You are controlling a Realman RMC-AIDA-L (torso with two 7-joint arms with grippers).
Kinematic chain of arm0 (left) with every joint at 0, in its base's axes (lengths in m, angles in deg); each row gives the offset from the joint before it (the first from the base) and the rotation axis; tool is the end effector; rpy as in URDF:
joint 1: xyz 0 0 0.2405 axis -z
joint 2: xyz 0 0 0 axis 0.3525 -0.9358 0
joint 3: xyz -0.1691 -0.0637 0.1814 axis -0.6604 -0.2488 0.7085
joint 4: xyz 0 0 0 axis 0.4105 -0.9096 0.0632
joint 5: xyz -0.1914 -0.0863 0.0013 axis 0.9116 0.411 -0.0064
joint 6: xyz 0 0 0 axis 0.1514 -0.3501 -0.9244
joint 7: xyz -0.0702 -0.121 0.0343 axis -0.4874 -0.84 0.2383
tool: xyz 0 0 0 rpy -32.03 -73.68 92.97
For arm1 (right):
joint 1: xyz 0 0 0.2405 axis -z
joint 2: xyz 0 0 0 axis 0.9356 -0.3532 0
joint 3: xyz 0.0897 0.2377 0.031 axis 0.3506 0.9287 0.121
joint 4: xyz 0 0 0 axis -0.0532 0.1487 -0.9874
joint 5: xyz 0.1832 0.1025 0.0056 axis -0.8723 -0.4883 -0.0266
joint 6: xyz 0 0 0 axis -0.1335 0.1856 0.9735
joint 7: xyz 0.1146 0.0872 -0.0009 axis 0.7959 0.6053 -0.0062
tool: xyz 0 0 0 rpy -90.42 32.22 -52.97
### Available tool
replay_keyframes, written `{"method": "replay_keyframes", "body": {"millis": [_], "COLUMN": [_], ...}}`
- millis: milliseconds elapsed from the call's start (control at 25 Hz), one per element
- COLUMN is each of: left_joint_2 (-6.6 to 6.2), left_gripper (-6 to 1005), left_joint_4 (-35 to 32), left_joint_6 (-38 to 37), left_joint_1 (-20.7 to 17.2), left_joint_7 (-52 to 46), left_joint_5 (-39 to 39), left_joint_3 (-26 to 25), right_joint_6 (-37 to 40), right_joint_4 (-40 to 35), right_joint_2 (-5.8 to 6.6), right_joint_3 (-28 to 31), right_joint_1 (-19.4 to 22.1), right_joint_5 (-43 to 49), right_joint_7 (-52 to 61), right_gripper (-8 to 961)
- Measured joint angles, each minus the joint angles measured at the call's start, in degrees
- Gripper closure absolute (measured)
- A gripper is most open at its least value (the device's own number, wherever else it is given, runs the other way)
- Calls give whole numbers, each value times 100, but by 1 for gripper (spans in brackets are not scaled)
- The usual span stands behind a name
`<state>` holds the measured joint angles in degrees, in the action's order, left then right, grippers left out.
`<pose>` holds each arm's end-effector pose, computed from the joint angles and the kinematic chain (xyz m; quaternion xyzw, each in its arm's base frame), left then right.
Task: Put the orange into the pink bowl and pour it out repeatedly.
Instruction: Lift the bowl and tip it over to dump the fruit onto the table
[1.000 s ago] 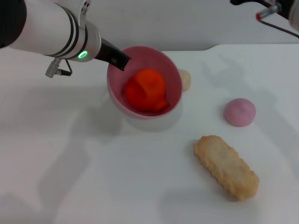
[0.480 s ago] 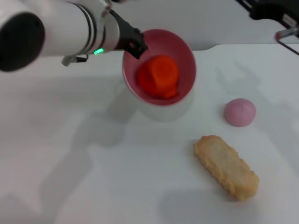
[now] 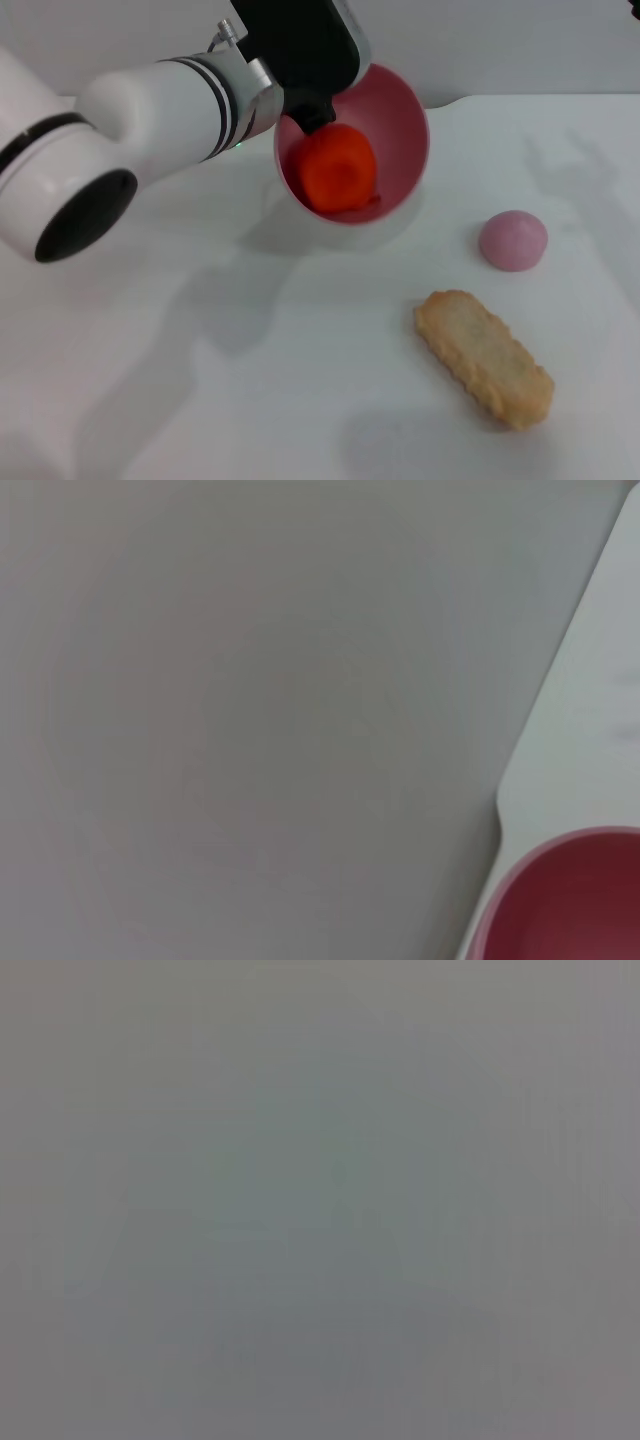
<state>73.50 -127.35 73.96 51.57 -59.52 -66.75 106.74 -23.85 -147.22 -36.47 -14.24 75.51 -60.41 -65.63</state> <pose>-0.0914 0.3896 -0.0493 -0.8941 0.0410 0.0526 0.4428 0.1590 0.3201 0.0860 -0.7339 0.2760 0.2862 0.5506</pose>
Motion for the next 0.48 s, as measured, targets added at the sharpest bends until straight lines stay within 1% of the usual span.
{"method": "replay_keyframes", "body": {"millis": [160,200,240,480], "left_joint_2": [4,4,10,15], "left_gripper": [958,958,958,958], "left_joint_4": [-111,-111,-185,-329], "left_joint_6": [-466,-466,-702,-731], "left_joint_1": [-234,-234,-389,-529], "left_joint_7": [27,27,29,32], "left_joint_5": [-646,-646,-1154,-2098], "left_joint_3": [285,285,476,828], "right_joint_6": [-5,-5,-5,-5], "right_joint_4": [40,44,46,61], "right_joint_2": [8,8,8,9], "right_joint_3": [10,11,11,12], "right_joint_1": [-32,-38,-40,-57], "right_joint_5": [-3,-4,-5,-9], "right_joint_7": [24,26,28,34], "right_gripper": [320,319,318,311]}}
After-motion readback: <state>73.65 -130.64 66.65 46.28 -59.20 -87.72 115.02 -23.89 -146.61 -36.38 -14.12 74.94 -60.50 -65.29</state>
